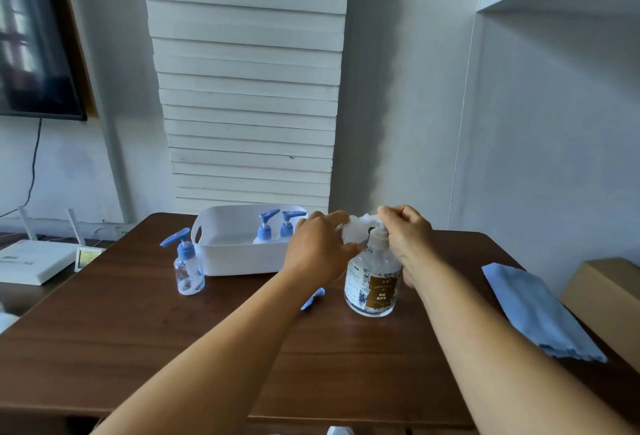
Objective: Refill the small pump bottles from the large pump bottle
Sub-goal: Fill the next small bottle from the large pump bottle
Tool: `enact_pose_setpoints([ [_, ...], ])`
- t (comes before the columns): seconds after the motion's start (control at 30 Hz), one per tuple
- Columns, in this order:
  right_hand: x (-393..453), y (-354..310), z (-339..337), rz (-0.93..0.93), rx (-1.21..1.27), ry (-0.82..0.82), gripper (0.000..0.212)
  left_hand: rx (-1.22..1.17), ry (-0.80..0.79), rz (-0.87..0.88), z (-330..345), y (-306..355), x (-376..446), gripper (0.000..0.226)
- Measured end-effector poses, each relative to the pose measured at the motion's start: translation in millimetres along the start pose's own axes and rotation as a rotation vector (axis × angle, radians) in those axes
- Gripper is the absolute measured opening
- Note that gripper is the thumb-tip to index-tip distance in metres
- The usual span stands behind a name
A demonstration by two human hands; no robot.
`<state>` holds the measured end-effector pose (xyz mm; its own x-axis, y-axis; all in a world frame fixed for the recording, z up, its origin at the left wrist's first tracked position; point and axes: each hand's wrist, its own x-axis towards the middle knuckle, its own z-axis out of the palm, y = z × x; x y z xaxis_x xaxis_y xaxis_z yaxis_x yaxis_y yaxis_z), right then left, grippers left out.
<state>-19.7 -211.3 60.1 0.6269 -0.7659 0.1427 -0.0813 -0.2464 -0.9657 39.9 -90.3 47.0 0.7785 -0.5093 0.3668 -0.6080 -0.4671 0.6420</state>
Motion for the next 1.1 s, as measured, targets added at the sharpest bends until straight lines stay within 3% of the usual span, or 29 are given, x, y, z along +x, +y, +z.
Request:
enact_pose_setpoints([
  [0.17, 4, -20, -9, -0.010, -0.061, -0.056, 0.021, -0.011, 0.012, 0.015, -7, 5, 3, 0.048],
  [0.37, -1, -2, 1, -0.014, -0.033, 0.012, 0.022, 0.001, 0.000, 0.008, -1, 0, -1, 0.047],
  [0.57, 6, -24, -14, -0.036, -0.148, -0.094, 0.021, 0.001, 0.013, 0.044, -9, 5, 3, 0.050],
  [1.1, 0, -4, 3, -0.042, -0.124, -0.025, 0.019, -0.007, -0.007, 0.013, -4, -1, -2, 0.054],
])
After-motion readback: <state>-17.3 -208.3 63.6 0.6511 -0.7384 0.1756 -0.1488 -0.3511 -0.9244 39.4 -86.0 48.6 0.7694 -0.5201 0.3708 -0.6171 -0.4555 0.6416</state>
